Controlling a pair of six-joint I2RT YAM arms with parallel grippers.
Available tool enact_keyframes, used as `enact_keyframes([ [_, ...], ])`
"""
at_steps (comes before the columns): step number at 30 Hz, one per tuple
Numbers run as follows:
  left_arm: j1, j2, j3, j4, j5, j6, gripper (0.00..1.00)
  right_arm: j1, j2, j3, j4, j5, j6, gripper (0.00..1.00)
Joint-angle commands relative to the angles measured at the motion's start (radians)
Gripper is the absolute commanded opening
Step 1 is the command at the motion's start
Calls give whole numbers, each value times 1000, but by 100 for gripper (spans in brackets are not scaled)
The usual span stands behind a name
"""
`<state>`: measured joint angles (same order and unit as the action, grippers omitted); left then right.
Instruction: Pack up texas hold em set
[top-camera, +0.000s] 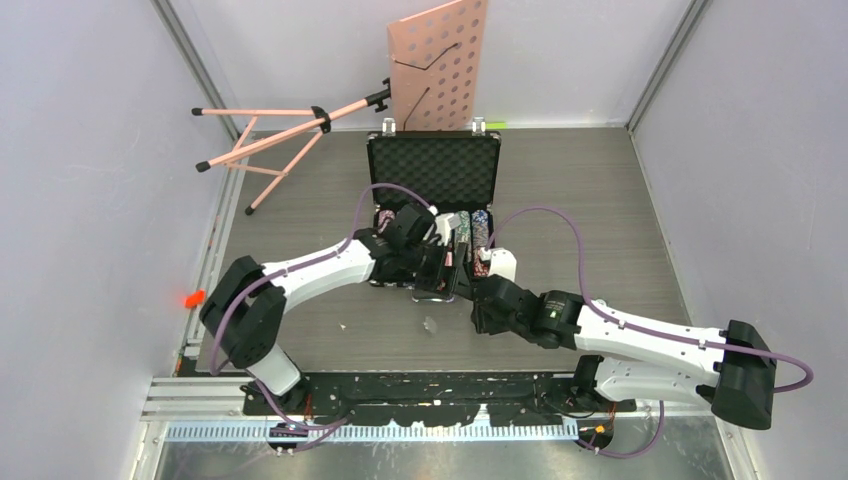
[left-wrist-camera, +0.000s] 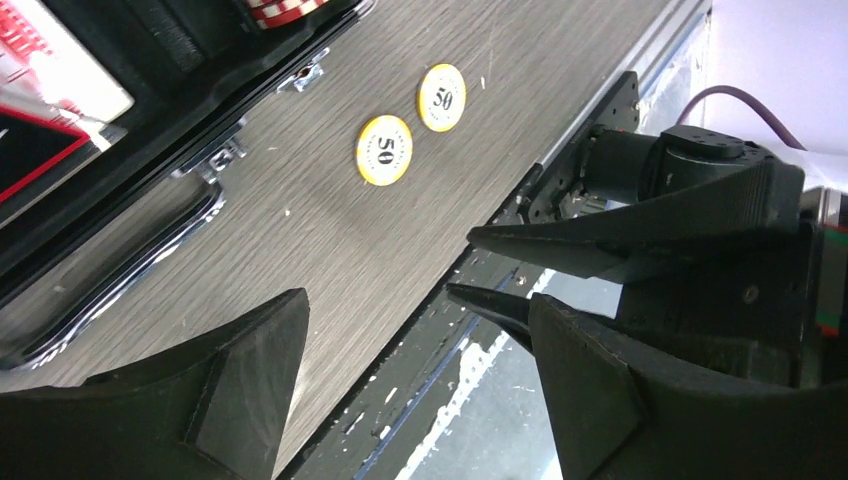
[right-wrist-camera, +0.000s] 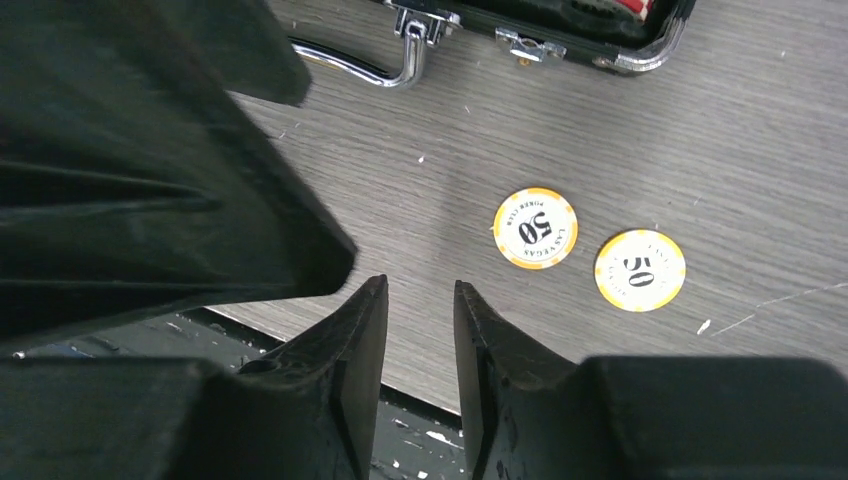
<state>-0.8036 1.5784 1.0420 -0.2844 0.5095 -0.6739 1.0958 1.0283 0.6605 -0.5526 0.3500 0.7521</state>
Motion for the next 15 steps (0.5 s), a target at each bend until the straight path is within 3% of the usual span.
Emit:
enact_keyframes([
  [1,17,46,76,-13,115,-16,82,-1,7,0,72,20,-76,36],
  [5,40,40,89,-39,107,8,80,-1,17,7,57,30,-71,37],
  [12,40,-152,6,-235,-210,142,82,-1,-45,14,-14,53,8,41],
  [14,22,-230,-47,-284,-338,157,87,-2,-87,7,-30,75,30,44],
  [15,10,-273,-77,-307,-408,156,96,-2,-100,6,-42,88,42,45],
])
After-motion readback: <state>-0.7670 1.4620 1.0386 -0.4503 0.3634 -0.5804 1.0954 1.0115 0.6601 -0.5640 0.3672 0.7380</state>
